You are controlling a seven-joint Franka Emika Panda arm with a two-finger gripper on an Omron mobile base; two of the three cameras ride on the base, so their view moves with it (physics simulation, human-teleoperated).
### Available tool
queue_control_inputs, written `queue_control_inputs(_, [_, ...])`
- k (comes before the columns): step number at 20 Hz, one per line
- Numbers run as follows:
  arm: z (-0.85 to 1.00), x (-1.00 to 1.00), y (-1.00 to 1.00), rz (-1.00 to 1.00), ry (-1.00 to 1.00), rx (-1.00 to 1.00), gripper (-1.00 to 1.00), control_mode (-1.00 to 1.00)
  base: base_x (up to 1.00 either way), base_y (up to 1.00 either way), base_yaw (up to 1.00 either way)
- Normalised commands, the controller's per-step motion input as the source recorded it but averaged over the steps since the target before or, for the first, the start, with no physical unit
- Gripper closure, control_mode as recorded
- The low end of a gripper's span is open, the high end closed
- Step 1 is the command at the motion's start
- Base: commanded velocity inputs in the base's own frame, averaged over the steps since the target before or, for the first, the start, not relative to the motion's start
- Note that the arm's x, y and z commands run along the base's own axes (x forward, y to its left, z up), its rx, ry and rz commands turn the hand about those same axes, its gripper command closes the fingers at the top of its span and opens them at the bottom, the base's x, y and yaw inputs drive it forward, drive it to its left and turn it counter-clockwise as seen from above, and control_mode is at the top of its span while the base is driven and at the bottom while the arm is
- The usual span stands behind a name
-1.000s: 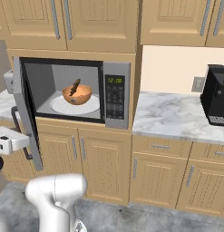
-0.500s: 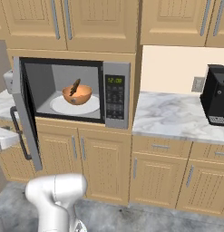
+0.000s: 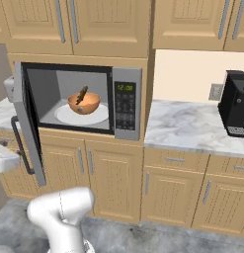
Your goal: The microwave is finished heating the fish and tomato. Take the bowl containing the food and place it on the dining counter.
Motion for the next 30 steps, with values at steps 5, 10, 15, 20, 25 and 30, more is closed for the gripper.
queue_control_inputs(5, [0.36,0.22,-0.99,0.28,0.01,0.3,-1.0,-1.0,0.0,0.0,0.0])
queue_control_inputs(10, [0.14,0.55,-0.92,0.31,0.1,0.3,-1.0,-1.0,0.0,0.0,0.0])
queue_control_inputs(15, [-0.21,0.63,-0.26,0.5,0.3,0.42,-1.0,-1.0,0.0,0.0,0.0])
queue_control_inputs(20, [-0.27,0.99,0.43,0.42,0.13,0.35,-1.0,-1.0,0.0,0.0,0.0])
queue_control_inputs(25, [0.0,0.65,0.83,0.25,0.18,0.03,-1.0,-1.0,0.0,0.0,0.0])
queue_control_inputs(30, [0.0,0.12,1.0,0.18,0.25,0.0,-1.0,-1.0,0.0,0.0,0.0])
